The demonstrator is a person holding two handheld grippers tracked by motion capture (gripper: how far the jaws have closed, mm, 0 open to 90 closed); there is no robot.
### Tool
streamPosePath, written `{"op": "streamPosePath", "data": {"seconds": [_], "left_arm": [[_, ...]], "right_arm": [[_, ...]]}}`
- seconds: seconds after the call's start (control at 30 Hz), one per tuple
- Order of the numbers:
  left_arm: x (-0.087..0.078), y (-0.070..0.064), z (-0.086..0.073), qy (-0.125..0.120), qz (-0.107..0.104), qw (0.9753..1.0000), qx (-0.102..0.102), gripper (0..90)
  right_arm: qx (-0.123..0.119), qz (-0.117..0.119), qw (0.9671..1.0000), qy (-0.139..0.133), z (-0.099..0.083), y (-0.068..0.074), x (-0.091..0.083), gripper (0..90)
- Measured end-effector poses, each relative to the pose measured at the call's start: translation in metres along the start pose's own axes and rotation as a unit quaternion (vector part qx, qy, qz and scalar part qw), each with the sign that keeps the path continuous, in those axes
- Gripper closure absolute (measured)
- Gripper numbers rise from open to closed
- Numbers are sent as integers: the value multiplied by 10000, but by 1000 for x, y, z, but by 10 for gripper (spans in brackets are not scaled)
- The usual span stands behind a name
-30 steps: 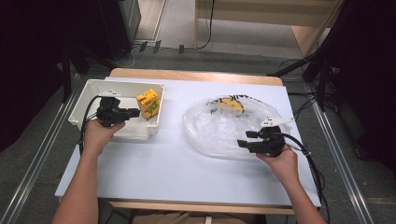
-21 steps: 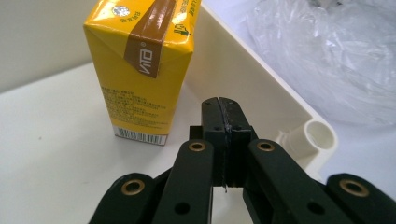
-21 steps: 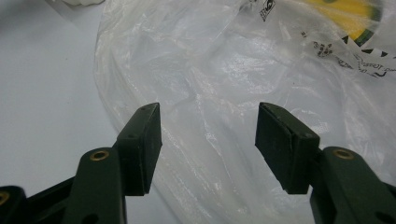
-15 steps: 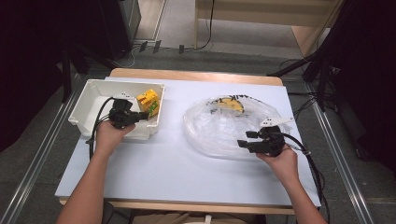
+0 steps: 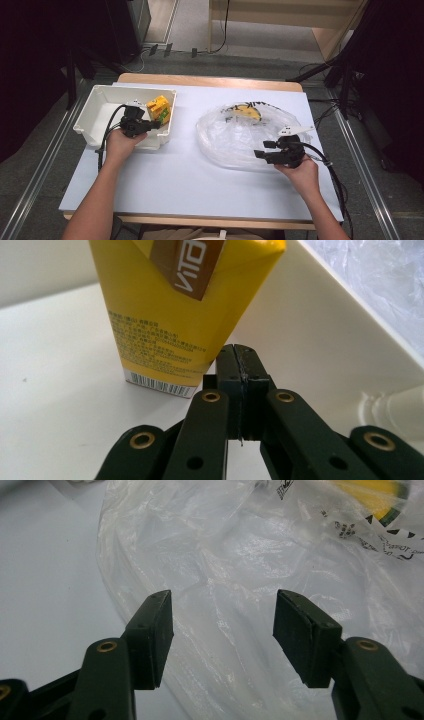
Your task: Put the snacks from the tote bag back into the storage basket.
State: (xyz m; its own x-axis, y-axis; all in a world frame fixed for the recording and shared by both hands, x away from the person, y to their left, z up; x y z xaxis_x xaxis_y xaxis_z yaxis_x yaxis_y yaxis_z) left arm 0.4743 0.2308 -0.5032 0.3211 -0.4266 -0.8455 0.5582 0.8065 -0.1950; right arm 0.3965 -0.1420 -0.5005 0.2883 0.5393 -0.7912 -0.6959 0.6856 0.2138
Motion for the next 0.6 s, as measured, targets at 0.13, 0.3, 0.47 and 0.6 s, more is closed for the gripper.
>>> {"op": "streamPosePath", "data": {"seconds": [0.13,0.3,0.47,0.6], "left_arm": [[1,1,1,-16,1,10000,-21,900],[1,5,3,-40,45,10000,-65,900],[1,10,5,-92,60,9998,-135,900],[5,11,7,-92,34,9998,-156,900]], "right_arm": [[6,-7,10000,3,0,0,-1,423],[-4,-14,10000,-3,-1,1,-1,423],[-2,-28,10000,-6,-1,2,-1,423],[0,-10,10000,15,-2,2,-1,425]]}}
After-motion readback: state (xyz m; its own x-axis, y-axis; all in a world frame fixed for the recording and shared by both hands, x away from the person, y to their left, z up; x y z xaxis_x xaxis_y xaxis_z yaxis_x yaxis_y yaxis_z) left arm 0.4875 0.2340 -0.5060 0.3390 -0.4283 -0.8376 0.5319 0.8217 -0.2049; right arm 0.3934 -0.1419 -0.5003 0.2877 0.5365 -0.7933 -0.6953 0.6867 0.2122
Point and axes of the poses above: each handheld gripper's, and its own axes: x roughly forward along the jaws, z roughly out of its top, y roughly to its left, the point moved 10 cm from there along x, roughly forward along the jaws, and after that the axes turned 13 degrees about y, right-handed, at the moved point
